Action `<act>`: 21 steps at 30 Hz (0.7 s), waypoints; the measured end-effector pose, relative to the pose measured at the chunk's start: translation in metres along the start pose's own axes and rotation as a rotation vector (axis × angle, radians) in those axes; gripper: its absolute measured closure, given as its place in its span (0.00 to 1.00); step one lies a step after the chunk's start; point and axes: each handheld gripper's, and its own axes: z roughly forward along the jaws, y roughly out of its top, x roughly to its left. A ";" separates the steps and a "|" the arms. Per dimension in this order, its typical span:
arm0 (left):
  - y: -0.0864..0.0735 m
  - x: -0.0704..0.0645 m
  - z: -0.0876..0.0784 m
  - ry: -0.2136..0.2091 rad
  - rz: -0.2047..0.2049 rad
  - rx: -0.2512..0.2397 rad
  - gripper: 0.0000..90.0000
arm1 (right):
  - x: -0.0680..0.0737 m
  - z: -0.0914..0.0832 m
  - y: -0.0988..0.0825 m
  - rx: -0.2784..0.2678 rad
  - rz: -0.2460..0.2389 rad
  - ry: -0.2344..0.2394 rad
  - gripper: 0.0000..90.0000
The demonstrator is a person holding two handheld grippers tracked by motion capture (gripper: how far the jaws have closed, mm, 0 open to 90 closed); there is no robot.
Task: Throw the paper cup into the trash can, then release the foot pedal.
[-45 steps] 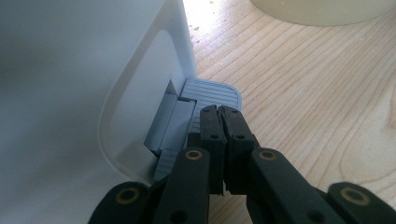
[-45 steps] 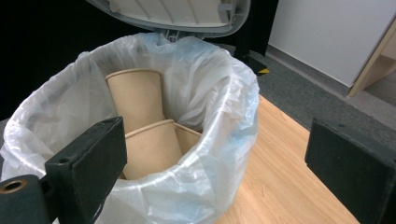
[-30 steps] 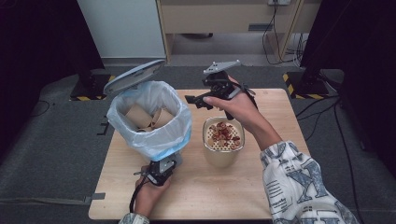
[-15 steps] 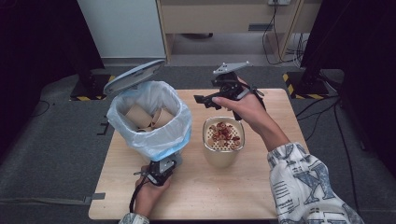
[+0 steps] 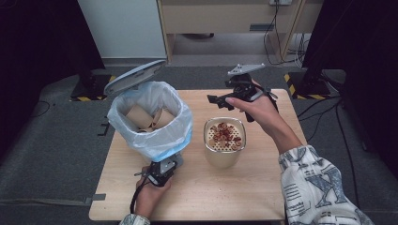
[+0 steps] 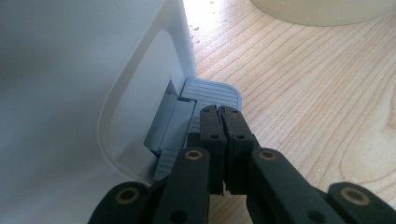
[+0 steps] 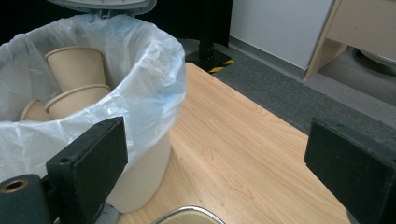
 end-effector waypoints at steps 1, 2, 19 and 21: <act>0.000 0.000 0.000 0.000 0.000 0.000 0.97 | 0.000 0.000 0.000 0.000 0.000 0.000 0.07; 0.000 0.000 0.000 0.000 0.000 0.000 0.97 | -0.001 -0.001 -0.001 0.000 0.005 -0.003 0.07; 0.000 -0.001 0.000 0.007 0.005 0.000 0.97 | -0.017 -0.018 -0.020 0.016 0.014 -0.040 0.07; 0.000 -0.002 -0.001 0.022 0.016 0.004 0.94 | -0.019 -0.020 -0.021 0.017 0.020 -0.045 0.07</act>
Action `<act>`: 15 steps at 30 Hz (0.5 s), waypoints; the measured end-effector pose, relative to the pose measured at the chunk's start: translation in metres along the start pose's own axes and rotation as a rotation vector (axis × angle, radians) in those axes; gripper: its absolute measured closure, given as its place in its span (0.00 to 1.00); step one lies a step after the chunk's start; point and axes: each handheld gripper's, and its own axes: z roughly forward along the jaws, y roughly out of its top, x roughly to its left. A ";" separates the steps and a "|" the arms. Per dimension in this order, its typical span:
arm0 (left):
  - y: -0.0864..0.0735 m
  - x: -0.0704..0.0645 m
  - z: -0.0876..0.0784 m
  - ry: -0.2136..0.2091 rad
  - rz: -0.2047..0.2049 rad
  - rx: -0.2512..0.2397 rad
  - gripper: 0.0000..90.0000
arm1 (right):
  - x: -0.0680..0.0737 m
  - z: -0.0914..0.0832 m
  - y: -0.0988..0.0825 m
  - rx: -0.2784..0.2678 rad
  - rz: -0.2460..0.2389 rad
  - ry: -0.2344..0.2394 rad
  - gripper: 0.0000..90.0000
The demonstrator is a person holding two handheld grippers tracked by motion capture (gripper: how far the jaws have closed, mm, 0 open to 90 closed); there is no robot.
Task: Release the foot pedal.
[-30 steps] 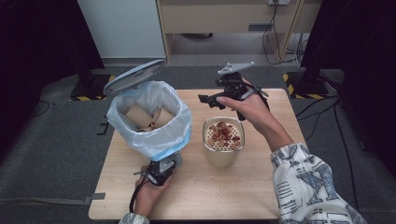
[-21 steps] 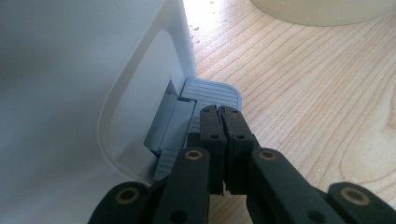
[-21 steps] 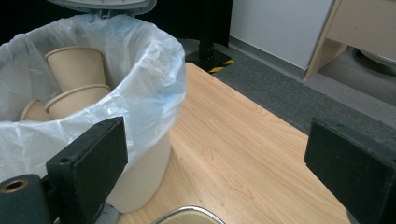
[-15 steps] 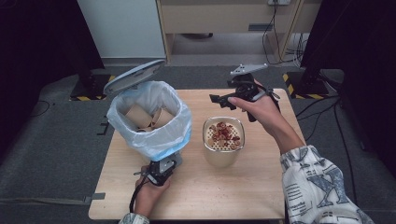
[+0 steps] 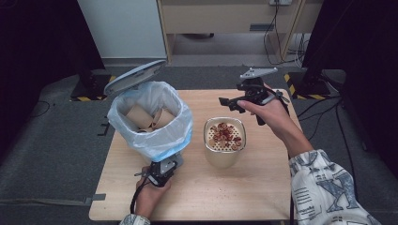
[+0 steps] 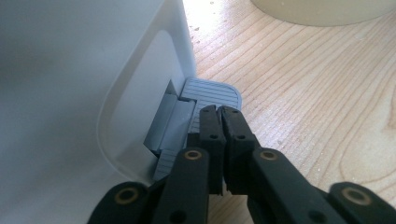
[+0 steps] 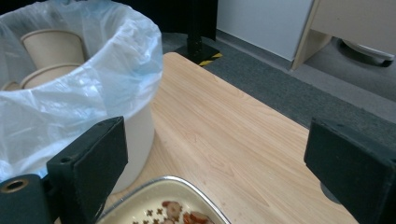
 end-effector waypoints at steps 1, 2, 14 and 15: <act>0.000 -0.001 -0.001 0.014 0.012 -0.006 0.82 | -0.005 -0.004 -0.004 -0.001 0.010 -0.012 0.07; 0.000 -0.001 -0.004 0.018 0.009 -0.008 0.82 | -0.005 -0.004 -0.004 -0.001 0.010 -0.012 0.07; 0.004 -0.017 -0.019 0.018 -0.037 -0.054 0.51 | -0.037 -0.023 -0.033 0.010 0.074 -0.105 0.07; 0.004 -0.016 -0.020 0.017 -0.050 -0.058 0.48 | -0.040 -0.025 -0.038 0.010 0.081 -0.118 0.07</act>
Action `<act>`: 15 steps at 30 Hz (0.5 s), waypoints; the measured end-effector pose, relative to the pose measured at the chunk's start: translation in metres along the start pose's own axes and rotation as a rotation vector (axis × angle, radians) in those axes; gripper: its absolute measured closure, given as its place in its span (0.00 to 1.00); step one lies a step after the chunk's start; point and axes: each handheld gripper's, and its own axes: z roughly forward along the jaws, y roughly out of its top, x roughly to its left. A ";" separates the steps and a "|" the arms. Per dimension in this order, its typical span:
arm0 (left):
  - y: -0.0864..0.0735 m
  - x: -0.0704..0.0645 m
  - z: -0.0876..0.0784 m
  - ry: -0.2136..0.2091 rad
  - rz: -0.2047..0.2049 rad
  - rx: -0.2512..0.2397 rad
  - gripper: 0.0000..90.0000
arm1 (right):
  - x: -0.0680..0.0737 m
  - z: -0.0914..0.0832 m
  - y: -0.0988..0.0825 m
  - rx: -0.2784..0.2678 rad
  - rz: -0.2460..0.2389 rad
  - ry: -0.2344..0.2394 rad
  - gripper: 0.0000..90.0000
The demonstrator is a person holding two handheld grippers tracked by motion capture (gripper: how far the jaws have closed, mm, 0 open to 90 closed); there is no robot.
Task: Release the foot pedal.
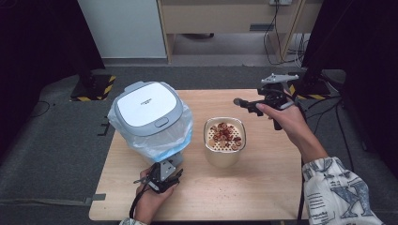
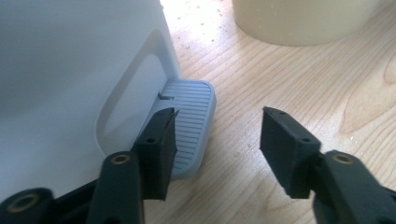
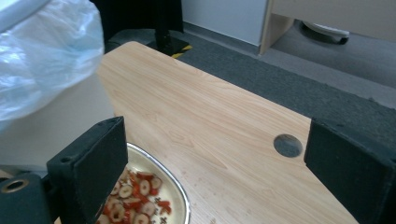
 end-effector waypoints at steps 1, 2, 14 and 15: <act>0.000 0.000 0.000 -0.003 -0.009 -0.005 0.45 | -0.001 0.000 -0.002 0.002 0.007 -0.007 0.07; 0.000 0.001 -0.001 -0.008 -0.016 -0.008 0.43 | -0.003 -0.001 -0.004 0.005 0.004 -0.012 0.07; 0.001 0.000 -0.002 -0.058 -0.012 -0.011 0.34 | -0.022 -0.013 -0.020 -0.013 0.051 -0.091 0.07; 0.001 0.000 -0.002 -0.058 -0.013 -0.011 0.34 | -0.023 -0.015 -0.021 -0.015 0.055 -0.095 0.07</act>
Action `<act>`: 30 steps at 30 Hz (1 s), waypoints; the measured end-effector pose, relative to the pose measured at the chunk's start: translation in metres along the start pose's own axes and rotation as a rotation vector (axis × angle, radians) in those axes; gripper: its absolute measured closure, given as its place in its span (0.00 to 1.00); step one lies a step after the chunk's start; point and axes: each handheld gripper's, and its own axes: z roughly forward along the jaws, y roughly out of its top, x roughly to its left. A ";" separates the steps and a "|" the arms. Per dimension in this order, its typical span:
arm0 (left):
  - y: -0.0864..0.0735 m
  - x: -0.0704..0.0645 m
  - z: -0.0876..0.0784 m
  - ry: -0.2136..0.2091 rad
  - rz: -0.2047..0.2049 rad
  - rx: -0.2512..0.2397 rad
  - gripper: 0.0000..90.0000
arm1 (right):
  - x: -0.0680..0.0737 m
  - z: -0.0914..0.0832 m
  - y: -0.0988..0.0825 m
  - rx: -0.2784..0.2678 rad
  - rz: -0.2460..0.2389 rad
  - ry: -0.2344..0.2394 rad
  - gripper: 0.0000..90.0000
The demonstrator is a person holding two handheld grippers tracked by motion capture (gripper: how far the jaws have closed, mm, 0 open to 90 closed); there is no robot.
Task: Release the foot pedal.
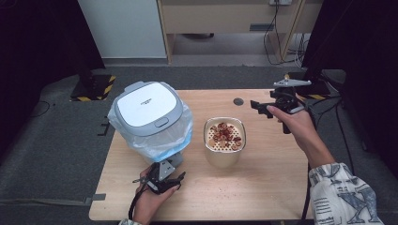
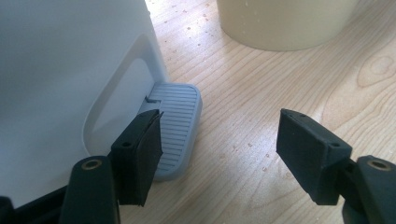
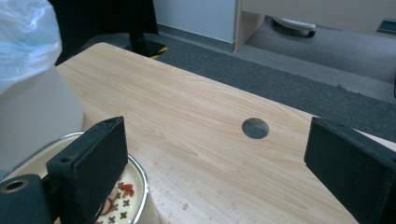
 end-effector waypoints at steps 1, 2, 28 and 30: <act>0.000 0.000 0.000 0.001 -0.004 0.000 0.33 | -0.003 -0.002 -0.003 -0.001 0.011 -0.010 0.07; 0.000 0.000 0.000 0.001 -0.004 0.000 0.33 | -0.003 -0.002 -0.003 -0.001 0.011 -0.010 0.07; -0.001 0.004 -0.002 -0.035 -0.014 0.003 0.32 | -0.021 -0.020 -0.057 0.008 0.057 -0.125 0.08; -0.001 0.004 -0.002 -0.036 -0.014 0.004 0.32 | -0.021 -0.021 -0.061 0.004 0.062 -0.128 0.08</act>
